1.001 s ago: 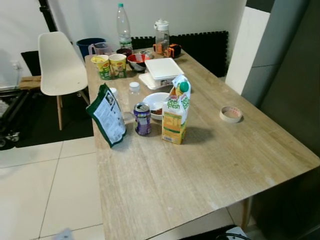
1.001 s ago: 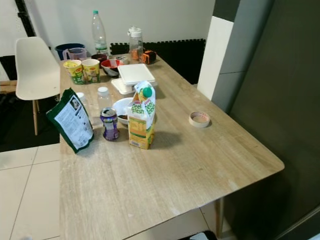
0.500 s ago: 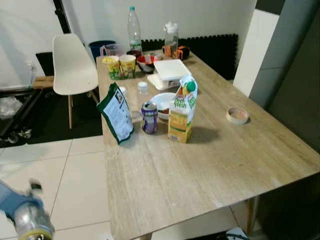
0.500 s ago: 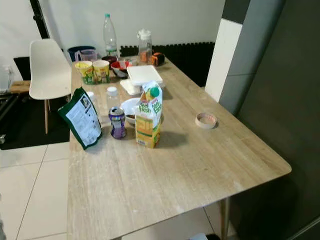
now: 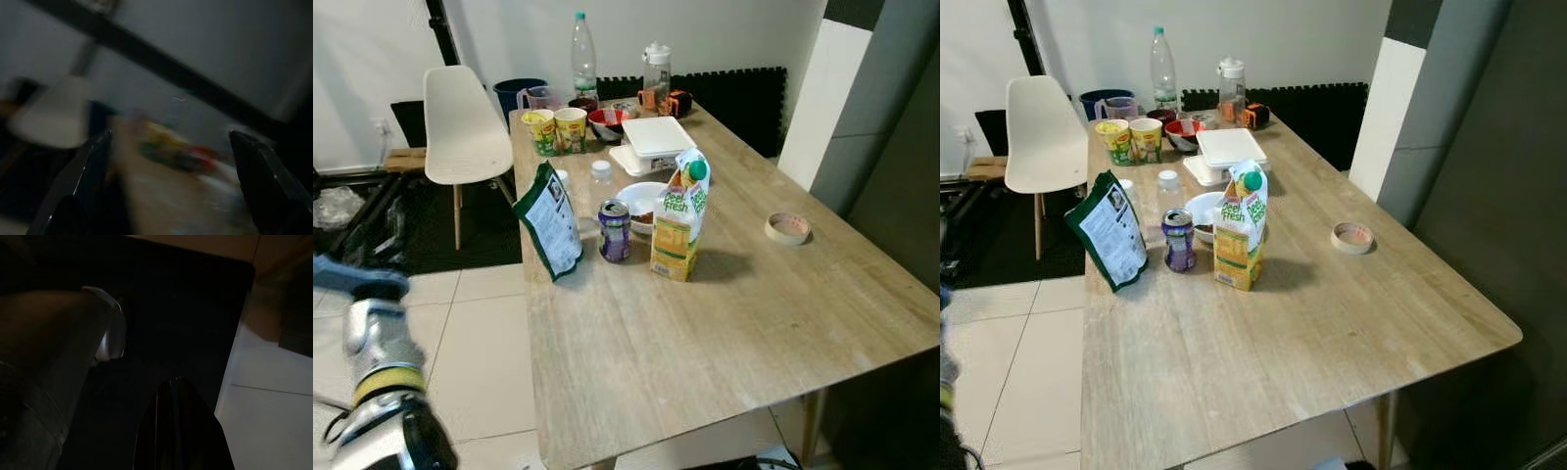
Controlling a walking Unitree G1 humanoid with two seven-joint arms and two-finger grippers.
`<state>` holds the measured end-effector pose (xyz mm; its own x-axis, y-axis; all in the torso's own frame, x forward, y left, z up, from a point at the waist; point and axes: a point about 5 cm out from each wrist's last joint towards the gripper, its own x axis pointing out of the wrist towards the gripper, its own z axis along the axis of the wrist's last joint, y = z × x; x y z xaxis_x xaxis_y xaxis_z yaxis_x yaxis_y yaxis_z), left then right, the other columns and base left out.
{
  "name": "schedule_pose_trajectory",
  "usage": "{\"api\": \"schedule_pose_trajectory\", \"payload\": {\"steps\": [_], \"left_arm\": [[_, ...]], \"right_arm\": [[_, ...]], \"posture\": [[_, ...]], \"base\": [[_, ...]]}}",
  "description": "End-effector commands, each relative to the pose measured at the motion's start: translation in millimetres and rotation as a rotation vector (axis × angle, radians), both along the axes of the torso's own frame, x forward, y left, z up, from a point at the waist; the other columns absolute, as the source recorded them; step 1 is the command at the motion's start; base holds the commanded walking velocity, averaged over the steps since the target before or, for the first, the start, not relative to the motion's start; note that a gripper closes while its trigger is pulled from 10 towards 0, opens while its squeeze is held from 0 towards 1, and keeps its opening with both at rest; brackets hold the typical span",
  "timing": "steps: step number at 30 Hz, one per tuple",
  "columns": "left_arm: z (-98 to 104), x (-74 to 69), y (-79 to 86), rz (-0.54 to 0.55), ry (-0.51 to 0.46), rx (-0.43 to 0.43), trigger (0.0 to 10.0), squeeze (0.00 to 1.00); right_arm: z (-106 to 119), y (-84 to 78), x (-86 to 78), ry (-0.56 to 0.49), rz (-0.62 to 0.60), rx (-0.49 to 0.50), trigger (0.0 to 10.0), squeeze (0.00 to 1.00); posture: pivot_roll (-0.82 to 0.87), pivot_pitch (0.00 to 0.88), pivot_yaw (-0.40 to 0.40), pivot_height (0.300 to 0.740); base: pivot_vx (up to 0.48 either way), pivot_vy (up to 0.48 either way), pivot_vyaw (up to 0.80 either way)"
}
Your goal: Restocking fridge
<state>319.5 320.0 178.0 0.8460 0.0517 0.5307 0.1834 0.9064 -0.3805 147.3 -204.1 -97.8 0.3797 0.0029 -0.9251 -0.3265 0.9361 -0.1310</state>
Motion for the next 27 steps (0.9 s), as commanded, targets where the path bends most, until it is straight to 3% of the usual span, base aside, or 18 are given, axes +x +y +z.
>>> {"api": "schedule_pose_trajectory", "payload": {"steps": [1,3,4,6,7,8,9,13,14,16,27], "left_arm": [[4,0.9,-6.3,-0.058,-0.033,0.015,10.0,0.0],[12,3.2,-25.2,-0.224,-0.091,0.076,10.0,0.0],[12,3.2,-25.2,-0.224,-0.091,0.076,10.0,0.0],[14,2.7,-39.3,-0.356,-0.123,0.117,10.0,0.0],[14,2.7,-39.3,-0.356,-0.123,0.117,10.0,0.0],[10,3.0,-56.5,-0.463,-0.106,0.176,10.0,0.0],[6,4.1,-63.2,-0.487,-0.083,0.206,10.0,0.0],[-5,8.7,-73.4,-0.493,-0.015,0.252,10.0,0.0],[-15,15.9,-77.9,-0.426,0.06,0.26,10.0,0.0],[-22,20.6,-82.0,-0.369,0.117,0.27,10.0,0.0],[-31,26.8,-100.4,-0.336,0.172,0.261,10.0,0.0]], "right_arm": [[0,-0.3,-0.9,0.002,0.003,-0.002,10.0,0.0],[0,0.0,0.0,-0.001,0.007,0.002,10.0,0.0],[0,0.0,0.0,-0.001,0.007,0.002,10.0,0.0],[1,-0.2,1.5,-0.004,0.008,0.005,10.0,0.0],[1,-0.2,1.5,-0.004,0.008,0.005,10.0,0.0],[1,0.4,3.7,-0.008,0.009,0.007,10.0,0.0],[2,0.8,4.6,-0.009,0.01,0.008,10.0,0.0],[2,1.4,6.7,-0.013,0.011,0.01,10.0,0.0],[3,2.4,8.7,-0.016,0.012,0.014,10.0,0.0],[3,3.5,9.5,-0.018,0.012,0.017,10.0,0.0],[1,7.8,5.2,-0.013,0.011,0.029,10.0,0.0]], "posture": [[-0.09,0.0,0.013,0.74],[-0.09,0.0,0.012,0.74],[-0.09,0.0,0.012,0.74],[-0.09,0.0,0.012,0.74],[-0.09,0.0,0.012,0.74],[-0.09,0.0,0.012,0.74],[-0.09,0.0,0.012,0.74],[-0.09,0.0,0.013,0.74],[-0.09,0.0,0.013,0.74],[-0.09,0.0,0.013,0.74],[-0.1,0.0,0.023,0.74]], "base": [[0.0,0.0,0.0],[0.0,0.0,0.0],[0.0,0.0,0.0],[0.0,0.0,0.0],[0.0,0.0,0.0],[0.0,0.0,0.0],[0.0,0.0,0.0],[0.0,0.0,0.0],[0.0,0.0,0.0],[0.0,0.0,0.0],[0.0,0.0,0.0]]}}
